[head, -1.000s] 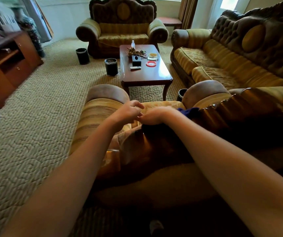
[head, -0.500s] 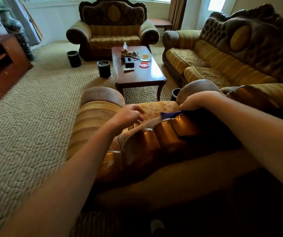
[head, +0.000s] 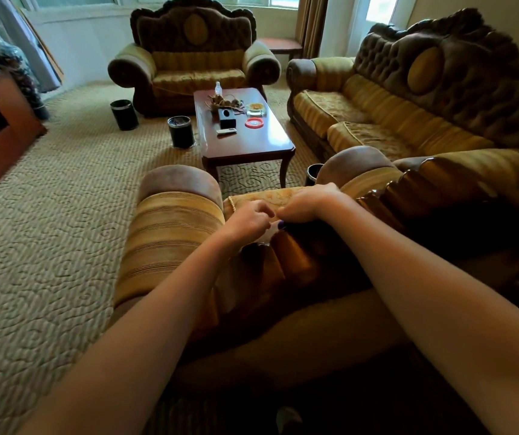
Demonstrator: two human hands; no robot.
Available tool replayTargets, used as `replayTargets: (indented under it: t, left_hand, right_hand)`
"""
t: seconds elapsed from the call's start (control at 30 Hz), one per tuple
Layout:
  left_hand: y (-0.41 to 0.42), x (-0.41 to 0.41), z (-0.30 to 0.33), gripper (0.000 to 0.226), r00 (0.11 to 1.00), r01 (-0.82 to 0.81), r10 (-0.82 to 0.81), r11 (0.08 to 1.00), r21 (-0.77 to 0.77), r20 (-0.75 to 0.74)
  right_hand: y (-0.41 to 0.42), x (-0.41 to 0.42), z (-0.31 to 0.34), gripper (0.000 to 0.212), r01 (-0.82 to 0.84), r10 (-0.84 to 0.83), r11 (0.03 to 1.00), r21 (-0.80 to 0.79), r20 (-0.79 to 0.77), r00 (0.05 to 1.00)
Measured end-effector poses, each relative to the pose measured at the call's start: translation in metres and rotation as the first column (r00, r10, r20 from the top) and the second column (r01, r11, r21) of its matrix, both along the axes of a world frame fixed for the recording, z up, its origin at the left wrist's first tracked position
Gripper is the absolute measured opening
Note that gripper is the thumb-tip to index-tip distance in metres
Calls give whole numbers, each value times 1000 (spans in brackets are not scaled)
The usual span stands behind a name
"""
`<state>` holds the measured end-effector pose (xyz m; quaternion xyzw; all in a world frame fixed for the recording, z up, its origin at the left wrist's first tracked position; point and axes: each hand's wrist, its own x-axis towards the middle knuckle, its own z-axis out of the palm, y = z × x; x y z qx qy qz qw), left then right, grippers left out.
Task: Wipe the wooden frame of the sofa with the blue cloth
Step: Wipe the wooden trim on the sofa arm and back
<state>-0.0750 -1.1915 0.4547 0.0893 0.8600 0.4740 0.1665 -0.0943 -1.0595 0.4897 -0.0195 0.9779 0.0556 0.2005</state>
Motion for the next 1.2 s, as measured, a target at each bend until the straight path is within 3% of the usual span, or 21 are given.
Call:
replayTargets:
  t: [0.1, 0.23, 0.3, 0.37, 0.43, 0.5, 0.57, 0.63, 0.67, 0.73, 0.77, 0.8, 0.83, 0.9, 1.0, 1.07, 1.2]
  left_hand:
    - [-1, 1, 4, 24, 996, -46, 50, 998, 46, -75]
    - [-8, 4, 7, 31, 989, -33, 51, 992, 125, -142]
    - [-4, 7, 6, 24, 985, -19, 43, 990, 140, -169]
    - [8, 14, 6, 20, 980, 33, 1, 985, 172, -197]
    - [23, 24, 7, 18, 965, 123, -78, 978, 169, -252]
    - [35, 34, 7, 38, 926, 225, -196, 973, 55, -322]
    - [43, 44, 4, 61, 860, 295, -338, 941, -169, -381]
    - [47, 50, -4, 71, 805, 260, -438, 866, -427, -400]
    - [48, 52, -8, 73, 789, 225, -471, 819, -528, -394]
    - [50, 55, -13, 73, 771, 174, -501, 760, -626, -393]
    - [51, 55, -14, 73, 764, 164, -504, 756, -634, -403]
    - [51, 54, -15, 72, 761, 166, -504, 760, -628, -409]
    - [51, 53, -14, 72, 762, 171, -501, 767, -619, -410]
    - [51, 50, -16, 71, 766, 173, -496, 772, -611, -409]
    - [50, 50, -18, 70, 768, 150, -481, 778, -610, -424]
    - [49, 51, -18, 70, 765, 144, -475, 785, -603, -435]
    - [47, 49, -14, 69, 764, 170, -490, 781, -601, -421]
  right_hand:
    - [-20, 16, -2, 48, -117, 108, 992, -42, -174, 979]
    - [-24, 65, -14, 44, -294, 213, 949, -113, -457, 864]
    - [-19, 99, -31, 39, -367, 220, 924, -104, -641, 736]
    - [-10, 130, -59, 32, -409, 137, 904, -123, -824, 549]
    - [7, 154, -90, 26, -449, 46, 881, -151, -916, 398]
    - [31, 164, -114, 27, -436, -27, 881, -182, -941, 338]
    - [58, 165, -130, 28, -320, -158, 910, -262, -935, 317]
    - [82, 161, -132, 26, -137, -459, 856, -498, -855, 241]
    - [97, 156, -129, 30, -52, -648, 744, -666, -738, 188]
    - [127, 138, -127, 52, 86, -935, 345, -935, -335, 114]
    - [138, 130, -126, 57, 75, -990, 123, -990, -116, 85]
    - [141, 123, -126, 56, 24, -998, -17, -1000, 19, 58]
    - [135, 119, -126, 51, -27, -997, -76, -997, 75, 30]
    - [95, 122, -125, 38, 5, -1000, 20, -1000, -20, -16]
    - [20, 139, -136, 34, -70, -978, 204, -977, -206, 23]
    - [-19, 150, -141, 41, -128, -978, 200, -971, -206, 39]
    - [-73, 165, -133, 37, -209, -955, 198, -958, -236, 178]
